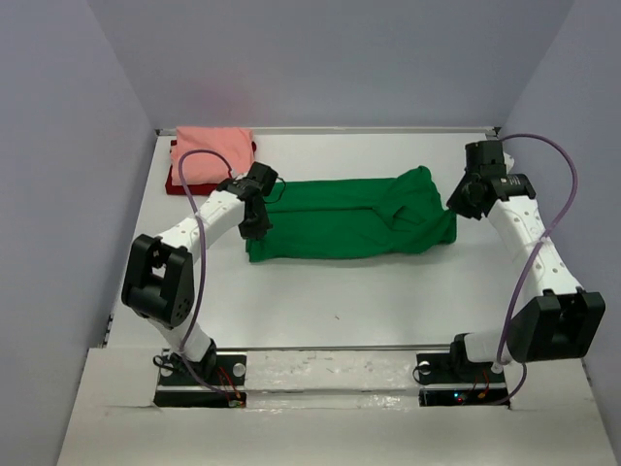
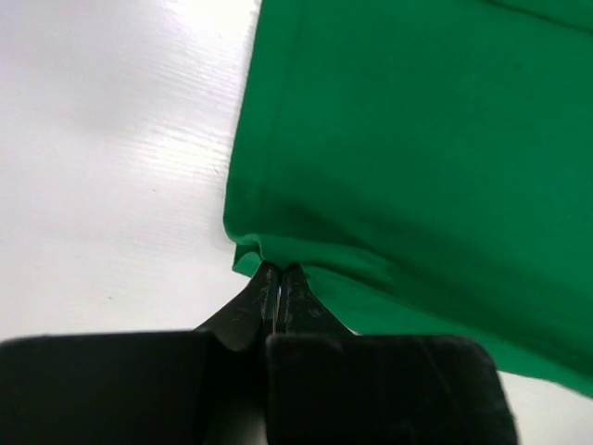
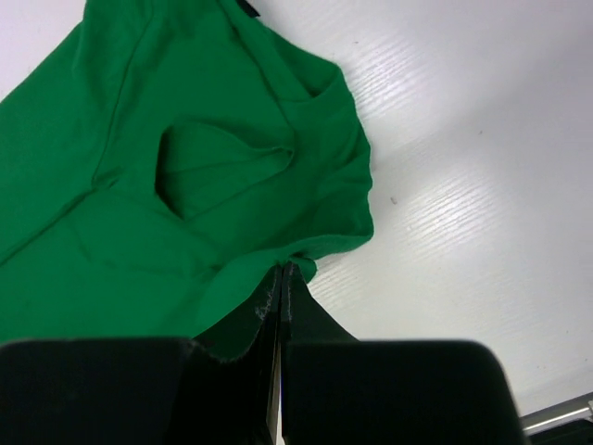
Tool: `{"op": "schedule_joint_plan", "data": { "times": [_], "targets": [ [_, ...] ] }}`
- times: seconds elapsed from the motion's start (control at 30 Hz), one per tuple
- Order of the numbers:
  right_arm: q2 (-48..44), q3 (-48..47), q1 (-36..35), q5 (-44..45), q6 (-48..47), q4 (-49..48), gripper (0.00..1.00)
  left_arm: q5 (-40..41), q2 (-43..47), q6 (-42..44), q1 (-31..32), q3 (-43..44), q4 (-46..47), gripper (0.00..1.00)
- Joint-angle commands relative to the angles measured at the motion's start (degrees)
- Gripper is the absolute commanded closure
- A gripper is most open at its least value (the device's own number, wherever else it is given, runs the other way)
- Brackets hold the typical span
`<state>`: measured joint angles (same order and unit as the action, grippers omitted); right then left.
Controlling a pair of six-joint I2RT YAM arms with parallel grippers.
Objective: Fold and stack the t-shirts
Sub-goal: Fold the other side of the tshirt into a rectangle
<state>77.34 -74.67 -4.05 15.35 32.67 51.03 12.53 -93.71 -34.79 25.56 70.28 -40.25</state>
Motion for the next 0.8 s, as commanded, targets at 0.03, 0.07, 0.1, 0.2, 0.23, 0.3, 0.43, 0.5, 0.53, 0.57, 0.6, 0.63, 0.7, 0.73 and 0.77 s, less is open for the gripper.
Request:
{"op": "schedule_joint_plan", "data": {
  "times": [0.03,0.07,0.1,0.2,0.23,0.3,0.43,0.5,0.53,0.57,0.6,0.63,0.7,0.73,0.77],
  "targets": [
    [4.1,-6.4,2.9,-2.2,-2.7,-3.7,1.00,1.4,-3.7,4.1,-2.2,5.3,-1.8,1.00],
    [4.9,-7.1,3.7,-3.3,-3.0,-3.7,1.00,1.4,-4.3,4.2,-2.3,5.7,-1.7,1.00],
    [7.1,-9.2,4.5,-4.2,-3.0,-3.7,1.00,1.1,-5.7,4.7,-2.5,6.3,-1.8,1.00],
    [11.9,-13.2,5.0,-6.8,-3.1,-3.5,1.00,1.1,-9.2,5.7,-2.6,10.2,-2.0,1.00],
    [12.7,-13.6,5.0,-7.3,-3.5,-4.1,1.00,1.1,-10.2,6.0,-2.6,11.3,-2.2,1.00],
    [14.5,-15.6,5.0,-7.8,-4.1,-3.8,1.00,2.0,-12.6,6.4,-3.1,14.0,-3.2,1.00],
    [18.4,-18.0,5.5,-9.0,-5.9,-3.7,1.00,2.1,-14.6,7.7,-4.0,17.2,-3.3,1.00],
    [19.2,-18.5,5.5,-9.0,-5.9,-3.4,1.00,1.9,-15.6,8.0,-4.9,18.2,-3.5,1.00],
    [19.9,-18.9,5.5,-9.5,-6.3,-3.4,1.00,2.0,-16.0,8.1,-5.1,19.6,-3.8,1.00],
    [20.1,-19.2,5.5,-9.2,-6.1,-3.2,1.00,2.1,-16.2,8.1,-5.3,20.3,-4.2,1.00],
    [20.3,-19.3,6.1,-9.3,-6.3,-3.3,1.00,2.5,-16.5,8.2,-5.4,20.8,-4.2,1.00],
    [20.6,-19.5,6.1,-9.6,-6.6,-3.1,1.00,2.5,-16.6,8.3,-5.6,21.5,-4.1,1.00],
    [21.1,-20.4,6.1,-9.2,-6.6,-2.7,1.00,3.1,-16.9,8.4,-5.8,22.1,-4.7,1.00],
    [21.3,-20.7,6.8,-9.4,-6.8,-2.6,1.00,3.5,-16.8,8.4,-6.0,22.2,-4.8,1.00],
    [21.4,-21.0,6.8,-9.2,-6.7,-2.3,1.00,3.8,-16.7,8.4,-6.2,22.1,-4.8,1.00]
  ]
}}
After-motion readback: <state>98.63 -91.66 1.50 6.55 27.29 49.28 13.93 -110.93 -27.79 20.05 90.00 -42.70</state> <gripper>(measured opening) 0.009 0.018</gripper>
